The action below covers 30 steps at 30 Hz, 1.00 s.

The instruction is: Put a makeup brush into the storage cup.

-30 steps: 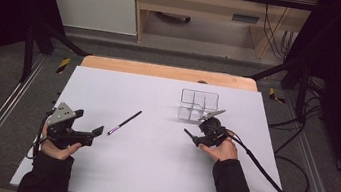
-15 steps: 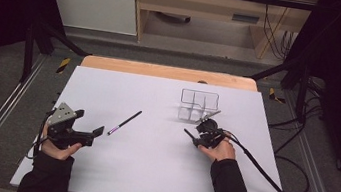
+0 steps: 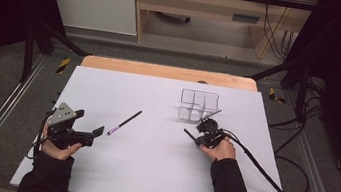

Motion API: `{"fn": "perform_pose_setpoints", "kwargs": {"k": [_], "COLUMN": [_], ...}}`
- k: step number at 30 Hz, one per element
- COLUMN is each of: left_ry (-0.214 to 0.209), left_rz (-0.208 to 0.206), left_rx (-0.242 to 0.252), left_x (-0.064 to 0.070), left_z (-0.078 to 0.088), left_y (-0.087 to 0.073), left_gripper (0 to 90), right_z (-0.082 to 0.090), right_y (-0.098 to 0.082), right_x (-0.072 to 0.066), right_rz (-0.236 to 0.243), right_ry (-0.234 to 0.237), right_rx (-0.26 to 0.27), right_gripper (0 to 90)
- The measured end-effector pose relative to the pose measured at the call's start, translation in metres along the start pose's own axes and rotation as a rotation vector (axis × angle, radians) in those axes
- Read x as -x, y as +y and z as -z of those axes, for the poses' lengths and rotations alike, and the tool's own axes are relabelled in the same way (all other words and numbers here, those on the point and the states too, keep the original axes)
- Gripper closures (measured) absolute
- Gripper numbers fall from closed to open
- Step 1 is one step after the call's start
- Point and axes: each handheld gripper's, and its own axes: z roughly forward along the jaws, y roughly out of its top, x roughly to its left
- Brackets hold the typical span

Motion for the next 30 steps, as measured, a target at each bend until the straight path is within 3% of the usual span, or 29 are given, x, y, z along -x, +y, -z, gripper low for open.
{"fn": "perform_pose_setpoints", "kwargs": {"k": [12, 15, 21, 30], "left_ry": [-0.002, -0.003, -0.003, -0.007], "left_rz": [-0.002, -0.004, -0.003, -0.007], "left_rx": [-0.001, 0.000, 0.001, -0.002], "left_x": [0.000, 0.001, 0.000, 0.001], "left_z": [0.000, 0.000, 0.000, 0.000], "left_y": [0.000, 0.000, 0.000, 0.001], "left_gripper": [6.1, 6.1, 6.2, 6.2], "right_z": [0.001, 0.001, 0.009, 0.020], "right_y": [-0.003, -0.003, -0.003, 0.009], "right_x": [-0.003, -0.004, -0.005, -0.003], "right_rz": [0.022, 0.026, 0.066, 0.095], "right_ry": [0.035, 0.050, 0.031, 0.023], "right_rx": [0.010, 0.010, 0.008, -0.023], "right_gripper": [83.3, 74.3, 67.4, 67.0]}}
